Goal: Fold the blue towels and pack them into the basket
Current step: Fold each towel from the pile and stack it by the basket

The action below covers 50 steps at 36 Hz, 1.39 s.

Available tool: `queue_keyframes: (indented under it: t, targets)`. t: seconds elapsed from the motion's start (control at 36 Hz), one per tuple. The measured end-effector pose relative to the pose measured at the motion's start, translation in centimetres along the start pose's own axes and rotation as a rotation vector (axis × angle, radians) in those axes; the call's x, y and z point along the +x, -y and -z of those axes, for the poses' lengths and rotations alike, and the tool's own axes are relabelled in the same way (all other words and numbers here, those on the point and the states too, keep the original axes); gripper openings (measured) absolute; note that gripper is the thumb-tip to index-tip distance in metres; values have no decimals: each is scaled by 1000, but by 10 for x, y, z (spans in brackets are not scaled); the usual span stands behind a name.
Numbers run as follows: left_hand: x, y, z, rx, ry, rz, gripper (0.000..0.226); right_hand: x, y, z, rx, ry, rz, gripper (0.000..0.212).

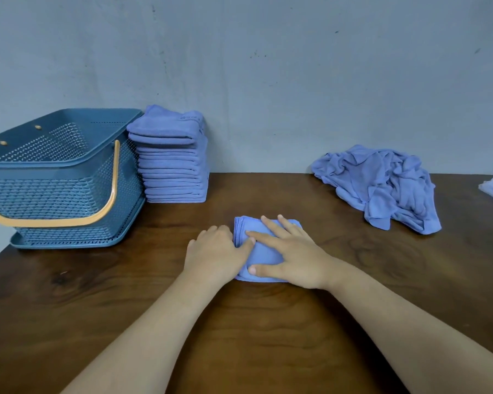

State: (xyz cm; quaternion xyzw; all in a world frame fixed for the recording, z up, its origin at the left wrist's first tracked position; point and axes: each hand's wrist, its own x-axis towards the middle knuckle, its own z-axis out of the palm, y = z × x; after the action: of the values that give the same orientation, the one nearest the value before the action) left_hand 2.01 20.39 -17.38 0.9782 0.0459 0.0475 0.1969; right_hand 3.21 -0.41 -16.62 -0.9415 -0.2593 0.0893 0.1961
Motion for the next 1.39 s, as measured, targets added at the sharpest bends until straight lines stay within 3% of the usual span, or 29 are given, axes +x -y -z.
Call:
queue_keyframes:
  t: [0.08, 0.19, 0.28, 0.33, 0.39, 0.47, 0.56, 0.61, 0.69, 0.75, 0.83, 0.89, 0.97, 1.03, 1.08, 1.17, 1.25, 1.31, 1.39]
  targets:
    - [5, -4, 2, -29, 56, 23, 47, -2, -3, -4, 149, -97, -1, 81]
    - [4, -2, 3, -112, 54, 20, 45, -7, -12, -8, 548, -391, 10, 52]
    - [-2, -1, 1, -211, 9, -32, 44, -7, -21, -7, 467, -621, -166, 47]
    - [-5, 0, 0, -315, -2, -70, 42, -5, -25, -4, 265, -561, -350, 63]
    - [-7, -2, 2, -431, 7, -116, 34, -3, -27, -5, 94, -433, -418, 74]
    - [-10, -5, 5, -613, 17, -209, 25, -1, -27, -3, 143, -362, -427, 73]
    - [-13, -7, 7, -759, 47, -305, 29, -5, -29, 2, 367, -440, -409, 59]
    - [-13, -7, 8, -858, 48, -343, 35, -8, -30, 6, 664, -466, -384, 49]
    - [-12, -7, 9, -999, 26, -348, 44, -13, -28, 13, 1148, -413, -202, 57]
    - [-10, -8, 10, -1093, 1, -348, 46, -17, -24, 20, 1287, -406, -90, 61]
    - [-8, -10, 12, -1264, 1, -302, 57, -17, -17, 24, 1307, -509, 35, 57]
    - [-9, -12, 14, -1355, 108, -242, 65, -18, -13, 24, 1278, -597, 73, 49]
    - [-15, -16, 17, -1478, 321, -183, 53, -20, -7, 23, 1205, -696, 110, 34]
    - [-21, -23, 17, -1553, 354, -128, 47, -20, -3, 20, 1129, -724, 108, 27]
    - [-26, -32, 16, -1569, 286, -73, 43, -19, -1, 16, 1061, -744, 95, 23]
    - [-29, -40, 12, -1411, 16, 17, 36, -17, 4, 10, 986, -758, 56, 27]
    - [-29, -37, 5, -1197, -235, 37, 34, -18, 10, 7, 908, -765, 17, 46]
    - [-29, -34, 2, -1097, -325, 44, 37, -18, 14, 6, 838, -777, 16, 55]
    - [-27, -31, 1, -1057, -370, 31, 39, -22, 17, 8, 828, -732, 109, 45]
